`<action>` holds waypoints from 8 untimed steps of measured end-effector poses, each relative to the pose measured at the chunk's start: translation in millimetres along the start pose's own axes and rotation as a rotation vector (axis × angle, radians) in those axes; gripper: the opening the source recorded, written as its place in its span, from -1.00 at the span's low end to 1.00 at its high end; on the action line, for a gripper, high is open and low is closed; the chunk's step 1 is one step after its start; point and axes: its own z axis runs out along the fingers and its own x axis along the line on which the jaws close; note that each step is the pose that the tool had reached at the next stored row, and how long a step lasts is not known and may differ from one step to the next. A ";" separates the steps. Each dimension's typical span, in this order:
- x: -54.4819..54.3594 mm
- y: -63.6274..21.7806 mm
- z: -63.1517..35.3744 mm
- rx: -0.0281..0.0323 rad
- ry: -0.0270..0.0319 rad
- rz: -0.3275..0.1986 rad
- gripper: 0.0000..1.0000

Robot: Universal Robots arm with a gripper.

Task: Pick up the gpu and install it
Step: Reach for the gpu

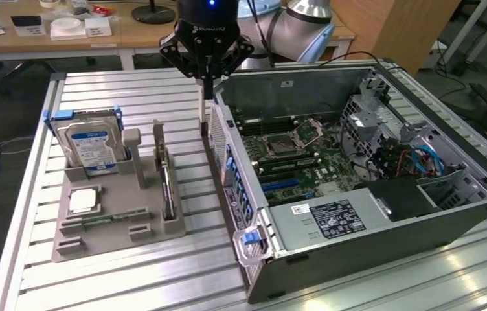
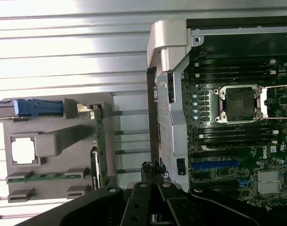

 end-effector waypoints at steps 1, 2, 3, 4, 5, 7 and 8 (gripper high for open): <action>1.5 -0.1 0.0 -0.0001 0.0000 0.000 -0.79; 3.0 -0.3 0.0 0.0000 0.0000 0.000 -0.79; 4.5 -0.4 -0.1 0.0000 0.0000 0.000 -0.79; 6.0 -0.5 -0.1 0.0000 0.0000 0.000 -0.79; 7.4 -0.6 -0.2 0.0000 0.0000 0.000 -0.79; 10.5 -0.9 -0.2 -0.0001 0.0000 0.000 -0.79; 11.9 -1.0 -0.3 0.0000 0.0000 0.000 -0.79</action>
